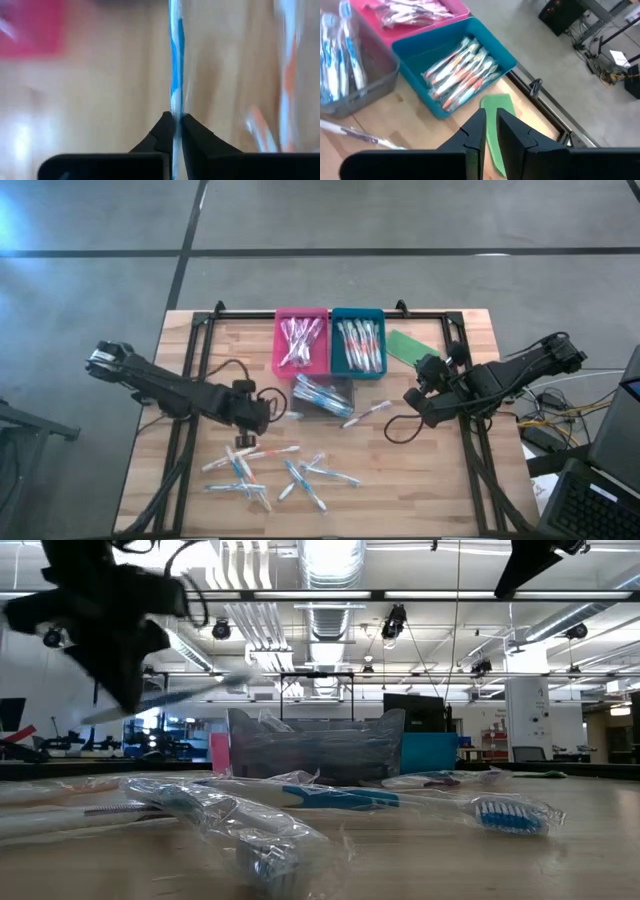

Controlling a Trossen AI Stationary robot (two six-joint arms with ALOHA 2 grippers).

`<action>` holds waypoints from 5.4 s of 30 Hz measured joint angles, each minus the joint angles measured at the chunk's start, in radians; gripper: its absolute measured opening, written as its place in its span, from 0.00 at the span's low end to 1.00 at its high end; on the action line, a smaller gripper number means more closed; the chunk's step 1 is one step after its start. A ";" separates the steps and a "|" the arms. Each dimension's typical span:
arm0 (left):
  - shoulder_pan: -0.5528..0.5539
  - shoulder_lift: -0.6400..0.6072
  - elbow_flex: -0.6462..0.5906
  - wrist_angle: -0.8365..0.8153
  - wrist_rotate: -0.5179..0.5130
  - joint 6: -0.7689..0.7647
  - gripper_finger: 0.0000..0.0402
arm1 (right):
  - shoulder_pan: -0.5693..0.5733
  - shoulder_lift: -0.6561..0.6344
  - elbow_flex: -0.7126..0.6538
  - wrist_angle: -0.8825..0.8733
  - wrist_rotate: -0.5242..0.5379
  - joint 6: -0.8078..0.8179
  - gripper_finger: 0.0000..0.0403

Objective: Pick & Place Toothbrushes
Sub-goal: Put the blue toothbrush into the transparent gray bin

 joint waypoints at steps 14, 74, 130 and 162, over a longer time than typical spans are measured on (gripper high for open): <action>0.002 -0.185 -0.137 0.849 -0.131 0.375 0.06 | 0.095 0.000 -0.286 0.525 0.032 -0.155 0.18; 0.199 0.522 0.125 1.995 0.323 0.620 0.06 | 0.096 0.000 -0.582 2.023 -0.270 -1.167 0.14; 0.200 0.431 0.190 1.883 0.419 0.662 0.06 | 0.072 -0.037 -0.582 1.900 -0.267 -1.143 0.31; 0.203 0.257 0.205 1.387 0.238 0.737 0.38 | 0.068 -0.006 -0.582 1.919 -0.155 -1.152 0.05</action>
